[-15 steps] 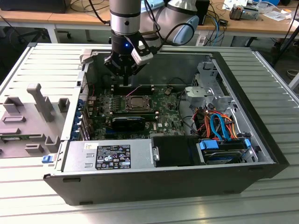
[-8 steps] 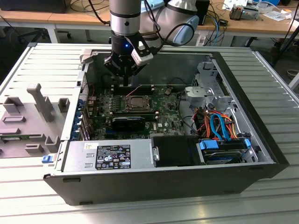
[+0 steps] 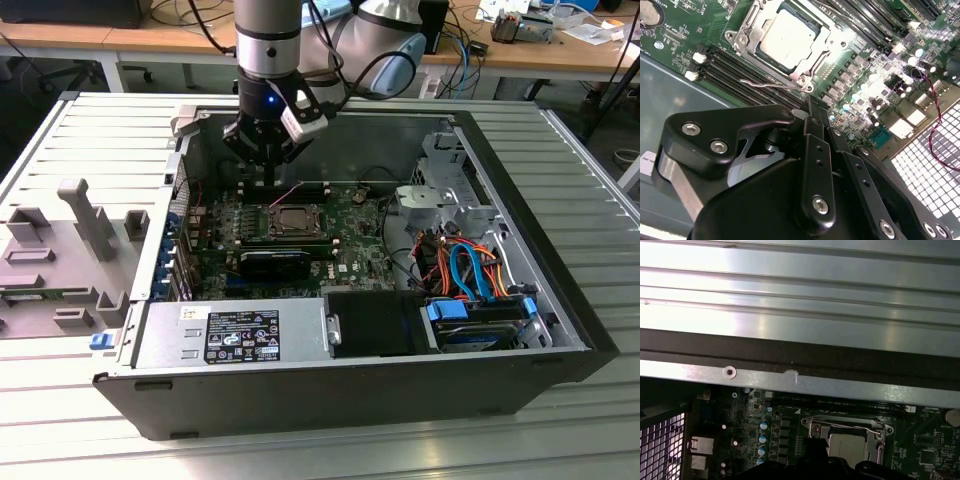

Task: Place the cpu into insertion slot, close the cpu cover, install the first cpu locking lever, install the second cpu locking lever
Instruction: 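Install the first cpu locking lever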

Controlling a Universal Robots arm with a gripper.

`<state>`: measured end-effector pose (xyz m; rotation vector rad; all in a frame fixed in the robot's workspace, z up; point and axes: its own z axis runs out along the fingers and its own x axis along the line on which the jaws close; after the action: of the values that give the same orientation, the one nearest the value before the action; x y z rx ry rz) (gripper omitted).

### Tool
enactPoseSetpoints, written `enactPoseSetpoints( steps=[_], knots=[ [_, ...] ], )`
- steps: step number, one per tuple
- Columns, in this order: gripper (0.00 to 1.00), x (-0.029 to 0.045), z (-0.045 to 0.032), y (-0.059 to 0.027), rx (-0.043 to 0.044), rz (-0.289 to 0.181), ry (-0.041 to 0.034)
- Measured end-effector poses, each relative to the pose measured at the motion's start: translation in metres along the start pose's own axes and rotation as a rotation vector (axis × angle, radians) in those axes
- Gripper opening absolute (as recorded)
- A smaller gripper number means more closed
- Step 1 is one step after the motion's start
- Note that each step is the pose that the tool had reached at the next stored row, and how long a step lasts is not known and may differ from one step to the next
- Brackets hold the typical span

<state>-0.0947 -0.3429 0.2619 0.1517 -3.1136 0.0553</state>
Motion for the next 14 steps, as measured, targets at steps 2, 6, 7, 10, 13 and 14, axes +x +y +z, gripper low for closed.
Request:
enactPoseSetpoints(
  steps=[2,6,7,10,13,14],
  knots=[
    [0.11,0.0,0.0013,-0.0002,-0.0001,0.0,-0.0001],
    [0.11,-0.0001,0.0033,-0.0003,0.0001,0.0,0.0001],
    [0.11,-0.0001,0.0035,-0.0003,0.0,0.0,0.0],
    [0.11,-0.0002,0.0043,-0.0003,-0.0003,0.0,-0.0001],
    [0.11,-0.0003,0.0049,-0.0002,-0.0018,0.0,-0.0001],
    [0.11,-0.0003,0.005,-0.0002,-0.0035,0.0,-0.0003]
  ],
)
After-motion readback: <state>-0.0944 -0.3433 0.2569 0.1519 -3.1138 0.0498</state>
